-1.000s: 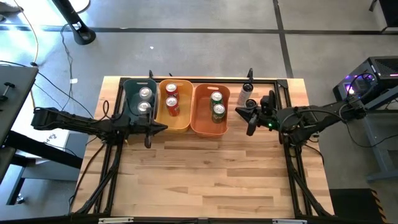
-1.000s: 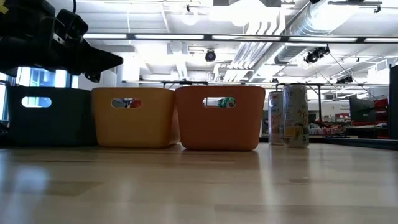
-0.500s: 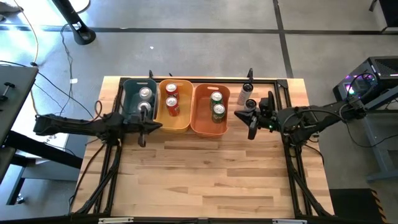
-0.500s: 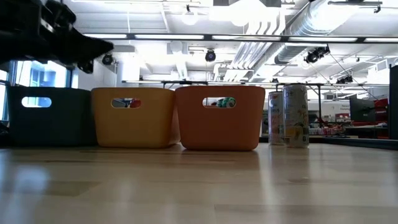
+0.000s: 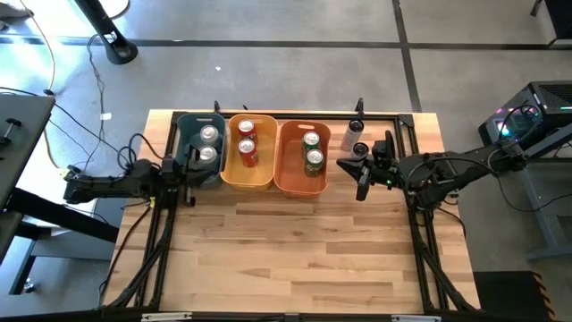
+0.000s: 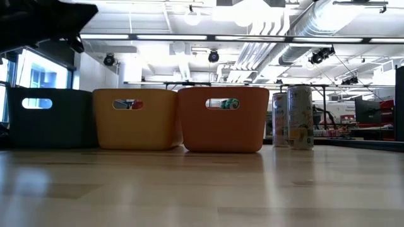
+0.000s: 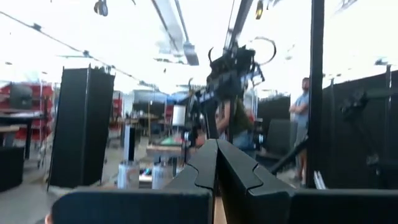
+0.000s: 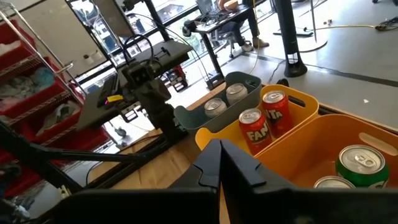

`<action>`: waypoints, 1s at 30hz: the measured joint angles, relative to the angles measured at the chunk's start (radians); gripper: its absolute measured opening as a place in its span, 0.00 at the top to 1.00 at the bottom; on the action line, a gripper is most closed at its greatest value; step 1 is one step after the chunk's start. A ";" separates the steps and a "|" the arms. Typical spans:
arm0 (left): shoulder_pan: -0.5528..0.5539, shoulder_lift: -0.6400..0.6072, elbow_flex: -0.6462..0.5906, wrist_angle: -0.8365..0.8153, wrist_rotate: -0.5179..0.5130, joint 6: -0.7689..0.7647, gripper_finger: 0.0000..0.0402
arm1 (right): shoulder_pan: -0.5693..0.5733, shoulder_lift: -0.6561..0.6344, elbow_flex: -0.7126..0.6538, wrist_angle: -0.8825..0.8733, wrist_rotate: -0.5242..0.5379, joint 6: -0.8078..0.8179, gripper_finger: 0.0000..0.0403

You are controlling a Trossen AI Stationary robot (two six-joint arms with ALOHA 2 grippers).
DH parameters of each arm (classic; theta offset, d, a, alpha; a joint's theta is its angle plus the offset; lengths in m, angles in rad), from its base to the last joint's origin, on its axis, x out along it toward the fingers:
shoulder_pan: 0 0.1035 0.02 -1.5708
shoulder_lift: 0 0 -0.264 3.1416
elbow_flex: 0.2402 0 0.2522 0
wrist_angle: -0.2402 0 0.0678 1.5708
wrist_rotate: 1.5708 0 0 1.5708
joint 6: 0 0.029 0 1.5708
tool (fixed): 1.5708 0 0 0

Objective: Sort soda cans
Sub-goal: Return to Home Position

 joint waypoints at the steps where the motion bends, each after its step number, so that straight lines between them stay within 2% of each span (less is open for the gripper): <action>1: 0.000 -0.016 0.000 0.000 0.000 0.000 1.00 | 0.000 -0.001 0.000 0.000 0.000 0.005 1.00; 6: 0.001 -0.071 0.000 0.003 0.000 0.000 1.00 | 0.000 -0.003 0.000 -0.009 0.000 0.016 1.00; 14: 0.001 -0.070 -0.001 -0.004 -0.001 0.000 1.00 | 0.023 -0.019 -0.002 -0.155 0.008 0.076 1.00; 18: 0.000 -0.070 -0.001 -0.011 -0.001 0.000 1.00 | 0.068 -0.089 -0.115 -0.125 0.019 0.088 1.00; 21: 0.000 -0.069 -0.001 -0.021 -0.001 0.000 1.00 | 0.108 -0.199 -0.284 -0.020 0.034 0.109 1.00; 23: 0.000 -0.069 -0.001 -0.022 0.000 0.000 1.00 | 0.123 -0.279 -0.410 0.115 0.029 0.079 1.00; 27: 0.001 -0.069 -0.001 -0.023 0.000 0.000 1.00 | 0.096 -0.413 -0.625 0.472 -0.090 -0.146 1.00; 30: 0.000 -0.069 -0.001 -0.023 0.000 0.000 1.00 | 0.043 -0.469 -0.723 0.569 -0.202 -0.296 1.00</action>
